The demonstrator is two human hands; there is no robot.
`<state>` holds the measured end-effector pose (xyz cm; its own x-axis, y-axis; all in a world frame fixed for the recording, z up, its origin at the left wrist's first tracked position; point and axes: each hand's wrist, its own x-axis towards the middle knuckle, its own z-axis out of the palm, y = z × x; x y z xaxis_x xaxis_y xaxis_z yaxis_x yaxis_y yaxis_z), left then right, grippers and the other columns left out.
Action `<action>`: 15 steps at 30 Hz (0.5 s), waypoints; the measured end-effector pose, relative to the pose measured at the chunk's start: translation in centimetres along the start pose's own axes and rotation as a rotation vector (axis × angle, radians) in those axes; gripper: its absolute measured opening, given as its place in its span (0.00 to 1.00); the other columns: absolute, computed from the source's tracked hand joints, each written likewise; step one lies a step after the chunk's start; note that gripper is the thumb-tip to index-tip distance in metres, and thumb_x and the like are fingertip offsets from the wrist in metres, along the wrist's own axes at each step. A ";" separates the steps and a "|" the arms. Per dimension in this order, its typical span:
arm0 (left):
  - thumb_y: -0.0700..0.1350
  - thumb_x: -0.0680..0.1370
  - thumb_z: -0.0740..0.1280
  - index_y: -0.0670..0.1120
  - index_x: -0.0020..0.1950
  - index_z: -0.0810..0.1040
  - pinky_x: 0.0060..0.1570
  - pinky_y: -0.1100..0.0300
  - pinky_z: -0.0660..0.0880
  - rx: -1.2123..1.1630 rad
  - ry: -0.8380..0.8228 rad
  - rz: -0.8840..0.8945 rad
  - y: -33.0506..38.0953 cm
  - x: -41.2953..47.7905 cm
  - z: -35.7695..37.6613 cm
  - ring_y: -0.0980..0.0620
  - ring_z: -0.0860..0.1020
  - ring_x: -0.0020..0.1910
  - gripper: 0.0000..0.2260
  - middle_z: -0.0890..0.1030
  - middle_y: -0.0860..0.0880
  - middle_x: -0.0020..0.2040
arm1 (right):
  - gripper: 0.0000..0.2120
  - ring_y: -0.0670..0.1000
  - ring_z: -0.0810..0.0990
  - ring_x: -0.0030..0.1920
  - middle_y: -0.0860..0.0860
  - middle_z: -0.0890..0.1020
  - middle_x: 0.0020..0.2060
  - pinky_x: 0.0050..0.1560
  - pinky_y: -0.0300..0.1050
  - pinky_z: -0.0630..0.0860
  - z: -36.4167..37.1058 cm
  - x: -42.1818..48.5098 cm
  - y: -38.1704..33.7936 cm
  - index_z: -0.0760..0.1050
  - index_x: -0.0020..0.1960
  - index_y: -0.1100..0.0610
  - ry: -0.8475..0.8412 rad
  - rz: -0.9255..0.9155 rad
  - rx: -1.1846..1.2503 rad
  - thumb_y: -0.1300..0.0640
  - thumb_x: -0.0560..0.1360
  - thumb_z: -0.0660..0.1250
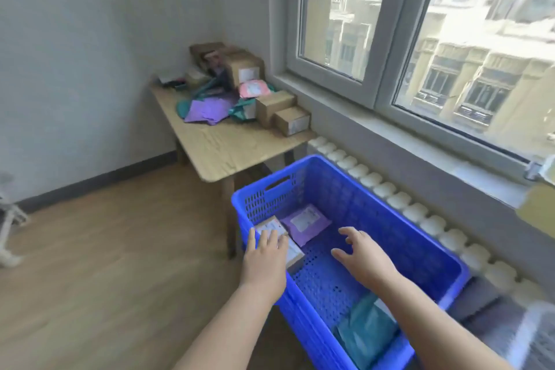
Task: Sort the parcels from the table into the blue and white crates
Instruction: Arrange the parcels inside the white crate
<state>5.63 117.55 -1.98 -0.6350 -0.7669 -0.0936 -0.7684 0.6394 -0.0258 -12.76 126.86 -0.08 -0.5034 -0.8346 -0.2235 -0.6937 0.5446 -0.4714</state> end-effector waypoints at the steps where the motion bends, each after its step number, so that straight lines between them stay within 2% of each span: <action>1: 0.41 0.80 0.57 0.47 0.80 0.55 0.76 0.42 0.39 -0.024 -0.014 -0.037 -2.5 0.4 -0.1 0.44 0.52 0.80 0.28 0.56 0.44 0.80 | 0.27 0.52 0.74 0.65 0.51 0.73 0.67 0.58 0.45 0.73 0.9 1.3 -2.3 0.63 0.75 0.49 -0.014 -0.022 -0.017 0.45 0.79 0.65; 5: 0.42 0.81 0.58 0.48 0.80 0.55 0.78 0.45 0.41 -0.157 -0.024 -0.170 -12.7 2.0 -0.7 0.46 0.51 0.80 0.28 0.54 0.46 0.81 | 0.29 0.52 0.72 0.67 0.50 0.71 0.69 0.59 0.45 0.72 4.4 6.3 -11.5 0.61 0.76 0.49 -0.040 -0.079 -0.039 0.45 0.79 0.65; 9: 0.43 0.81 0.59 0.50 0.80 0.55 0.79 0.48 0.43 -0.249 -0.025 -0.211 -21.9 4.0 -1.7 0.48 0.51 0.80 0.28 0.54 0.48 0.81 | 0.28 0.50 0.75 0.62 0.49 0.71 0.66 0.50 0.42 0.72 7.4 10.5 -20.0 0.61 0.76 0.48 -0.046 -0.115 -0.026 0.45 0.79 0.64; 12: 0.43 0.82 0.58 0.50 0.81 0.55 0.79 0.49 0.43 -0.277 0.000 -0.223 -27.4 6.5 -2.1 0.48 0.51 0.80 0.27 0.54 0.48 0.81 | 0.28 0.51 0.73 0.65 0.50 0.71 0.67 0.58 0.45 0.73 9.2 13.6 -24.9 0.61 0.76 0.48 -0.044 -0.141 -0.007 0.45 0.79 0.64; 15: 0.42 0.82 0.58 0.50 0.81 0.55 0.79 0.49 0.44 -0.307 0.009 -0.243 -30.8 8.7 -2.4 0.48 0.51 0.80 0.27 0.54 0.48 0.81 | 0.28 0.51 0.72 0.67 0.49 0.71 0.67 0.59 0.44 0.72 10.4 16.4 -28.0 0.61 0.76 0.48 -0.058 -0.157 -0.012 0.45 0.79 0.64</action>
<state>23.53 91.07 0.42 -0.4315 -0.8951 -0.1123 -0.8836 0.3943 0.2527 3.79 97.10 0.65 -0.3578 -0.9127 -0.1973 -0.7675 0.4078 -0.4946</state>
